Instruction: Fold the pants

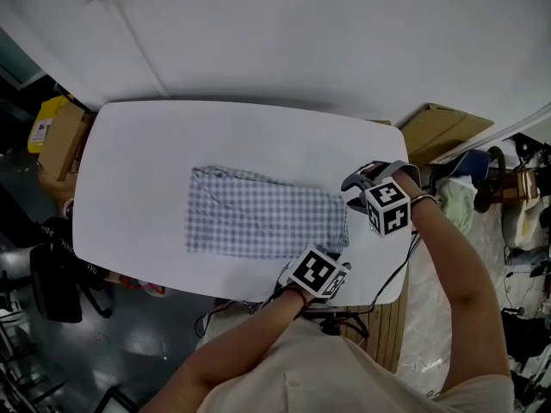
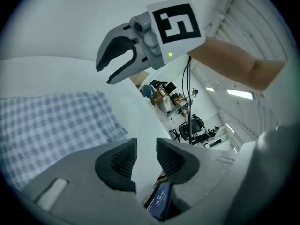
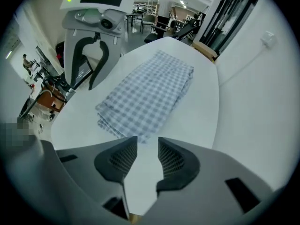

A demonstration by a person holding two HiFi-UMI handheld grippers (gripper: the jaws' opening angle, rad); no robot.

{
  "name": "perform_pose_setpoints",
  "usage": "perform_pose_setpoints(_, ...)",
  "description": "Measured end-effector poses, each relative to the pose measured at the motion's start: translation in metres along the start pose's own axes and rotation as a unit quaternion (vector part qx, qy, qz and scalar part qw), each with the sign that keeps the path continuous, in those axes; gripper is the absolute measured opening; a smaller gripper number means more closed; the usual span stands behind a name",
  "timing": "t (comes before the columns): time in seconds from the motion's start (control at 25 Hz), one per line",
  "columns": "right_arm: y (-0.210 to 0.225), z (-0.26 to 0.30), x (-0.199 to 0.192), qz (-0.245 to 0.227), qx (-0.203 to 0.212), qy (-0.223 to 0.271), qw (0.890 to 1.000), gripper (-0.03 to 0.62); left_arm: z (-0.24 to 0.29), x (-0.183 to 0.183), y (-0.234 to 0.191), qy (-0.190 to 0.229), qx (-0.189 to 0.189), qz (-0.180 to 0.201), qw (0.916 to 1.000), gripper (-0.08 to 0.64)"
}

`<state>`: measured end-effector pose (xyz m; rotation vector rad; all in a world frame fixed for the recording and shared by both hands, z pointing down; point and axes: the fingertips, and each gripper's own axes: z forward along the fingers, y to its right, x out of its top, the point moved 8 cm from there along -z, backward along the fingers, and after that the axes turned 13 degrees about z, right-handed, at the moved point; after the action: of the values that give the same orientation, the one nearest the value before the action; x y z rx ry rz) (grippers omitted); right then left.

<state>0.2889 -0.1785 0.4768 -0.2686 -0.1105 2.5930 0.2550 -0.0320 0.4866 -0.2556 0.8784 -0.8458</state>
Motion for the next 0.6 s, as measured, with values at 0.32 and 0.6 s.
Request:
perform_pose_setpoints(0.32,0.038,-0.002,0.066,-0.04,-0.011,0.025,0.999,0.103,-0.072,-0.038,-0.049,0.073,0.1,-0.103,0.9869,0.075)
perform_pose_setpoints(0.6,0.07,0.004,0.159,-0.099,-0.018,0.061,0.993,0.082,-0.15,-0.087,-0.086,0.111,0.209,-0.15,0.9599,0.012)
